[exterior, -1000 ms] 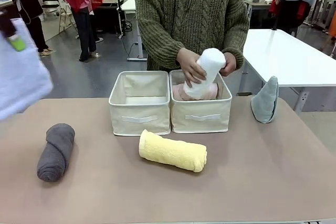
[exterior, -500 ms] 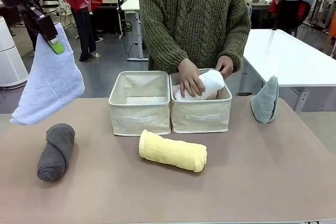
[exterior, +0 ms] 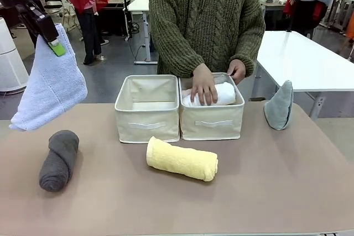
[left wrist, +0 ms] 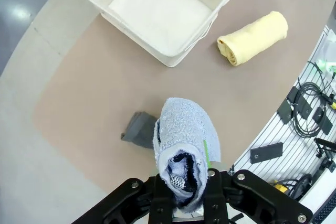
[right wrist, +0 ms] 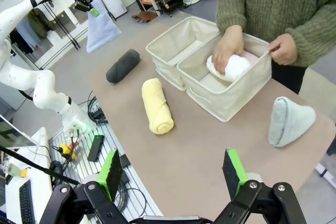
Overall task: Sort the towels based on their folding style.
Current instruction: Pick up one triangle-folded towel and place it in the left Fabric basket.
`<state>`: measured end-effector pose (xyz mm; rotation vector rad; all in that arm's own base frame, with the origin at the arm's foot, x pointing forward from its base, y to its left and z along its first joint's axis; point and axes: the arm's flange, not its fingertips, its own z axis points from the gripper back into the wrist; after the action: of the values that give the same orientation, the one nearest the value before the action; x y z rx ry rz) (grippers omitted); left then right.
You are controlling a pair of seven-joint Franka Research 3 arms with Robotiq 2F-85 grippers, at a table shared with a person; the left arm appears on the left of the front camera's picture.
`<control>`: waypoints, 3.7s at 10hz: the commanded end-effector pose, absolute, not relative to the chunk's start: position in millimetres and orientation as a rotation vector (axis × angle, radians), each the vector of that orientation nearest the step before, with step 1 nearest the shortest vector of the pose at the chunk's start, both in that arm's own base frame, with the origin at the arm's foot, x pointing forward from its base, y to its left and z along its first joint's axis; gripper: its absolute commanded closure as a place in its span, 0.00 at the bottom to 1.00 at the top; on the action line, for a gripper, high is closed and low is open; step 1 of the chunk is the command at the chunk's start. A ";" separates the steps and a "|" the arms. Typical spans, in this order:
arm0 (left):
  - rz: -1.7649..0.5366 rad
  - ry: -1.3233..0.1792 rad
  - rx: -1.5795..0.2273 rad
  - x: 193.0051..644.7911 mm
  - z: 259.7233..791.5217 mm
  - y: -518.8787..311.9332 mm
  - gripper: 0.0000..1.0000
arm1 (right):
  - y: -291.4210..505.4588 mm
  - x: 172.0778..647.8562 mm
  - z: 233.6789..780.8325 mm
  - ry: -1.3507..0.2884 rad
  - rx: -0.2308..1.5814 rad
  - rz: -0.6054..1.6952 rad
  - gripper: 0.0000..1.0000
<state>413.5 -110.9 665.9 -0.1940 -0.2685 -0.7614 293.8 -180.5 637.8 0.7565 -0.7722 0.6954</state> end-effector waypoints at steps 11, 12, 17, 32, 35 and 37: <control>-1.094 -0.319 -0.121 480.0 679.6 -268.7 0.83 | -181.0 294.9 637.3 -0.796 0.775 0.714 0.00; -1.122 -0.312 -0.105 483.8 673.3 -282.5 0.83 | -181.0 294.9 637.3 -0.796 0.775 0.714 0.00; -1.170 -0.289 -0.117 487.3 653.9 -303.8 0.83 | -181.0 294.9 637.3 -0.796 0.775 0.714 0.00; -0.987 -0.454 -0.161 393.3 675.3 -108.4 0.83 | -181.0 294.9 637.3 -0.796 0.775 0.714 0.00; -0.931 -0.444 -0.125 413.6 675.5 -129.5 0.83 | -181.0 294.9 637.3 -0.796 0.775 0.714 0.00; -0.934 -0.405 -0.096 443.8 676.6 -155.3 0.83 | -181.0 294.9 637.3 -0.796 0.775 0.714 0.00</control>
<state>425.6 -141.5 665.9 -0.1290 -0.4223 -0.9463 294.4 -181.0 637.1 0.7573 -0.7702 0.6953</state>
